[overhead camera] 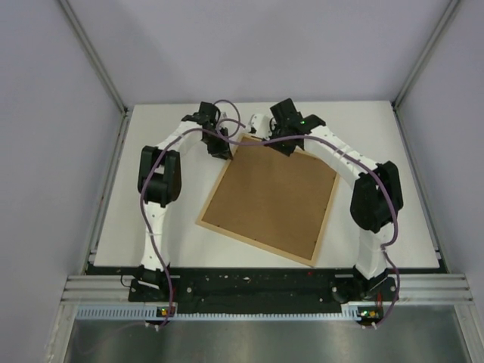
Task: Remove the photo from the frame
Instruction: Adjust the photo frame item on the photo frame.
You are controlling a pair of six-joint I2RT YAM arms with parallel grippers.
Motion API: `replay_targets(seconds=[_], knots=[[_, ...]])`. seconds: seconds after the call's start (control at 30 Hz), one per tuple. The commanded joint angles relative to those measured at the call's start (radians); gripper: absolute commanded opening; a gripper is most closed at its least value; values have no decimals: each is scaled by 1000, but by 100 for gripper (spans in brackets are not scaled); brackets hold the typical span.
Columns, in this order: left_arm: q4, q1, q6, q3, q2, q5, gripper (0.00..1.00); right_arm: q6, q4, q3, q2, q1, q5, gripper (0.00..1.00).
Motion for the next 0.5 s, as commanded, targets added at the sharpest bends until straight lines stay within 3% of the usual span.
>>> replay_targets(seconds=[0.0, 0.2, 0.47], knots=[[-32, 7, -96, -78, -66, 28, 0, -107, 20, 85, 65, -6, -35, 0], [30, 16, -176, -196, -133, 61, 0, -216, -20, 136, 143, 6, -26, 0], [64, 24, -226, -213, -127, 86, 0, -374, -26, 143, 209, 57, 48, 0]])
